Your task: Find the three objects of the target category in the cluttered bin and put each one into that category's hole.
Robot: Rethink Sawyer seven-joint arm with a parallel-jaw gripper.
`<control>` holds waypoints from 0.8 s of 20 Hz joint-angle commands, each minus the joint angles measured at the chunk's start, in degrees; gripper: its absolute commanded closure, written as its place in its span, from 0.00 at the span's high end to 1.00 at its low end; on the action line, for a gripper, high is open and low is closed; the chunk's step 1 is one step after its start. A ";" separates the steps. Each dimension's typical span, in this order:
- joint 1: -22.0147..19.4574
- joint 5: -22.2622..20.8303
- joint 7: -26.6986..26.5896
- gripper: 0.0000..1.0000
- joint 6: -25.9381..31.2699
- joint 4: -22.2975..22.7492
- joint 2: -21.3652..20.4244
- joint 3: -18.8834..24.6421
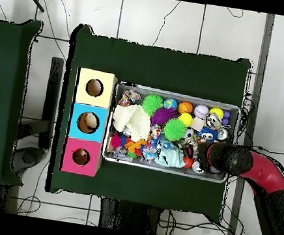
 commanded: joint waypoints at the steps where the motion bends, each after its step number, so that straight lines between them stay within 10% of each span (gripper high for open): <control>1: 3.07 -1.45 -5.76 1.00 -0.52 -11.92 1.26 0.73; 16: 2.78 -1.21 -8.42 1.00 0.58 -13.10 1.19 1.21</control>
